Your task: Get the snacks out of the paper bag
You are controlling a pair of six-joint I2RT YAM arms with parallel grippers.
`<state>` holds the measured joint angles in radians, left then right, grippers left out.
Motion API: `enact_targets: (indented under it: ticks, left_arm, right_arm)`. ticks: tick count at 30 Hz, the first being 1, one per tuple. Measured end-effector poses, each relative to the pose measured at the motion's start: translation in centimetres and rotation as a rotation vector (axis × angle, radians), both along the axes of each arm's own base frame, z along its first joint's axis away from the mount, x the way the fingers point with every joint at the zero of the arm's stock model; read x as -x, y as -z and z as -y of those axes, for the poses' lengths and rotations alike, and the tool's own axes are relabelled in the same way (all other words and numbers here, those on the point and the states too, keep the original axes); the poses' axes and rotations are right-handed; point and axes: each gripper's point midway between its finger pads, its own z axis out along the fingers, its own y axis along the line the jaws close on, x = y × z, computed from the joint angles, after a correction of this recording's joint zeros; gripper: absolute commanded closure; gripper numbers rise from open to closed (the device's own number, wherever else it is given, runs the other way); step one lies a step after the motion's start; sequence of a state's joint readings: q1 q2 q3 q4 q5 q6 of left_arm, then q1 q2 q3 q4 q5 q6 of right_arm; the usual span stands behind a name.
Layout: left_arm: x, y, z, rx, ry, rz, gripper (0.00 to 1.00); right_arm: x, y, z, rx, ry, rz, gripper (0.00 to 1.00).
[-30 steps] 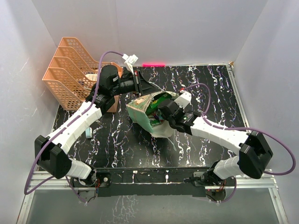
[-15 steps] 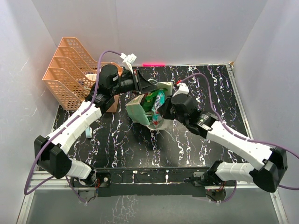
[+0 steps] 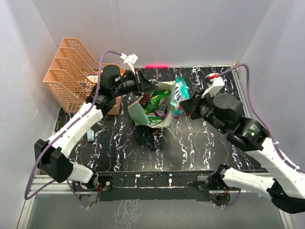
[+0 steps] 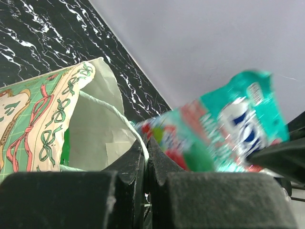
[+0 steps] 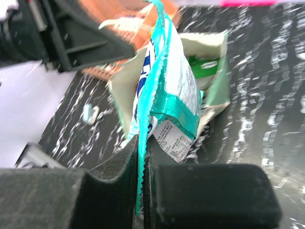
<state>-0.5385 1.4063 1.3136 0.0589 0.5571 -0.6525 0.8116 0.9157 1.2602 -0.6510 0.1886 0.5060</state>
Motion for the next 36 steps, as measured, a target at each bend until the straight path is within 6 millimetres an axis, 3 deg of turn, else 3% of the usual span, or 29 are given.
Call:
enact_targets:
  ticks: [3,5,9,15,19,22,24,28,33,36]
  left_arm:
    - [-0.2,-0.1,-0.1,-0.012,-0.010,0.007,1.00]
    - [-0.2,-0.2,-0.2,-0.016,-0.014,0.014,1.00]
    - [-0.3,-0.1,-0.3,-0.022,-0.015,0.016,1.00]
    - [-0.3,-0.1,-0.3,-0.025,-0.015,0.017,1.00]
    - [-0.2,-0.1,-0.3,-0.024,-0.014,0.016,1.00]
    - [-0.2,-0.1,-0.2,-0.022,-0.014,0.014,1.00]
    - [-0.2,-0.1,-0.2,-0.021,-0.015,0.012,1.00]
    - [-0.1,-0.1,-0.1,-0.020,-0.011,0.010,1.00]
    - [0.8,-0.1,0.6,-0.018,0.019,0.007,1.00]
    - [1.3,-0.1,1.0,-0.020,0.034,0.006,1.00]
  right_arm:
    - [-0.4,-2.3,3.1,0.019,0.125,0.052,0.93]
    - [-0.9,-2.7,5.7,0.052,0.246,0.069,0.93]
    - [-1.7,-1.2,10.6,0.183,0.484,0.058,0.93]
    - [-3.6,1.6,14.2,0.407,0.739,0.033,0.93]
    - [-7.0,5.1,16.5,0.574,0.871,-0.059,0.93]
    - [-9.5,9.7,21.7,0.689,0.998,-0.202,0.93]
    - [-9.7,13.0,25.8,0.764,1.072,-0.311,0.93]
    - [-8.8,16.9,30.8,0.844,1.124,-0.455,0.93]
    - [-10.1,18.4,32.2,0.892,1.116,-0.483,0.93]
    - [-11.2,20.8,32.1,0.938,1.079,-0.529,0.93]
